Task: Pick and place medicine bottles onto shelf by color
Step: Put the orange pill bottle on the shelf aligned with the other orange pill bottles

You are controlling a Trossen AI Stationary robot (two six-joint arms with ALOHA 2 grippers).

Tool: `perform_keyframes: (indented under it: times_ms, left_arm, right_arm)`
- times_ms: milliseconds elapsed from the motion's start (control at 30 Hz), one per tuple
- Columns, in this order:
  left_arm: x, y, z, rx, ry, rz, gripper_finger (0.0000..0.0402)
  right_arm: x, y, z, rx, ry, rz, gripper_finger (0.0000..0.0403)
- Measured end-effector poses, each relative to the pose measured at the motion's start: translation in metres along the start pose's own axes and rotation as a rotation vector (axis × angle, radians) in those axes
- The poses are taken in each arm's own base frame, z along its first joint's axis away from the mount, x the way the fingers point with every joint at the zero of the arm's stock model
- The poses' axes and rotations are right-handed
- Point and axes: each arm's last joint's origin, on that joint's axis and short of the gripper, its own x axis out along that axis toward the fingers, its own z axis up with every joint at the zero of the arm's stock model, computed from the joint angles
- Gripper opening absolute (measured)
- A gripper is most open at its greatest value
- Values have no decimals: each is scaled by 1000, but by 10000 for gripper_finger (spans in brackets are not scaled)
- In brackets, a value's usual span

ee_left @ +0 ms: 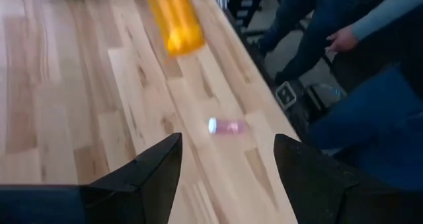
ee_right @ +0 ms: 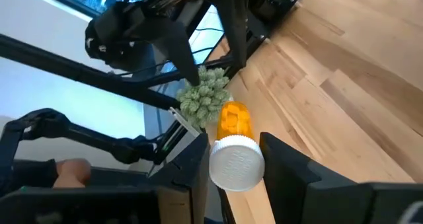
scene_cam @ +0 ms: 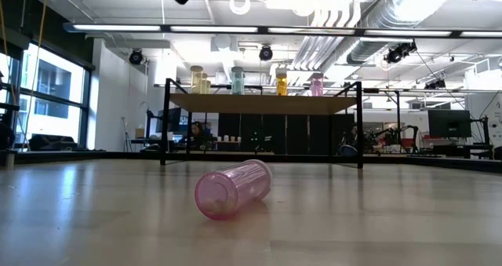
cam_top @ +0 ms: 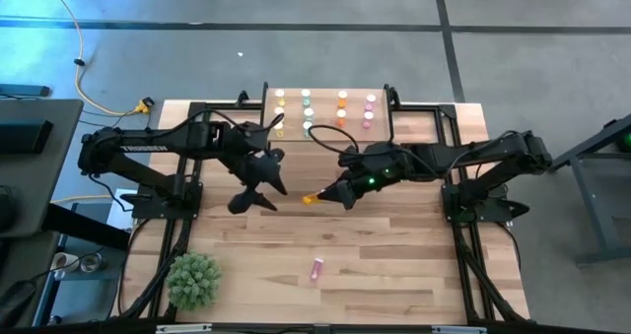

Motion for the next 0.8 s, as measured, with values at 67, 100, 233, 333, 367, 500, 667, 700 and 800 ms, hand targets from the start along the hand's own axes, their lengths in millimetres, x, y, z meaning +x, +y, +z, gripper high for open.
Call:
perform_keyframes:
  times_ms: [67, 100, 233, 333, 367, 500, 667, 700, 800]
  left_arm:
    - [0, 0, 4, 1, -37, 2, 227]
    - [0, 0, 7, 5, -59, 5, 227]
    - [2, 3, 16, -7, -142, 39, 227]
    - [8, 8, 20, -73, -171, 38, 227]
    - [9, 9, 22, -88, -185, 43, 227]
    - [19, 19, 22, -158, -170, 90, 227]
    - [29, 25, 23, -187, -178, 83, 227]
    - [30, 26, 25, -184, -188, 82, 227]
    - [35, 28, 27, -202, -204, 64, 227]
  right_arm:
    - [0, -1, 3, -7, 3, 10, 105]
    - [0, -2, 4, -5, 4, 12, 105]
    - [-1, -5, 9, 0, -5, 6, 105]
    - [-1, -7, 11, 3, -4, 7, 105]
    - [-1, -7, 12, 4, 1, 10, 105]
    - [-2, -8, 11, -12, 30, 23, 105]
    - [-1, -8, 11, -12, 36, 22, 105]
    - [-1, -8, 11, -12, 36, 21, 105]
    - [-1, -9, 10, -11, 39, 18, 105]
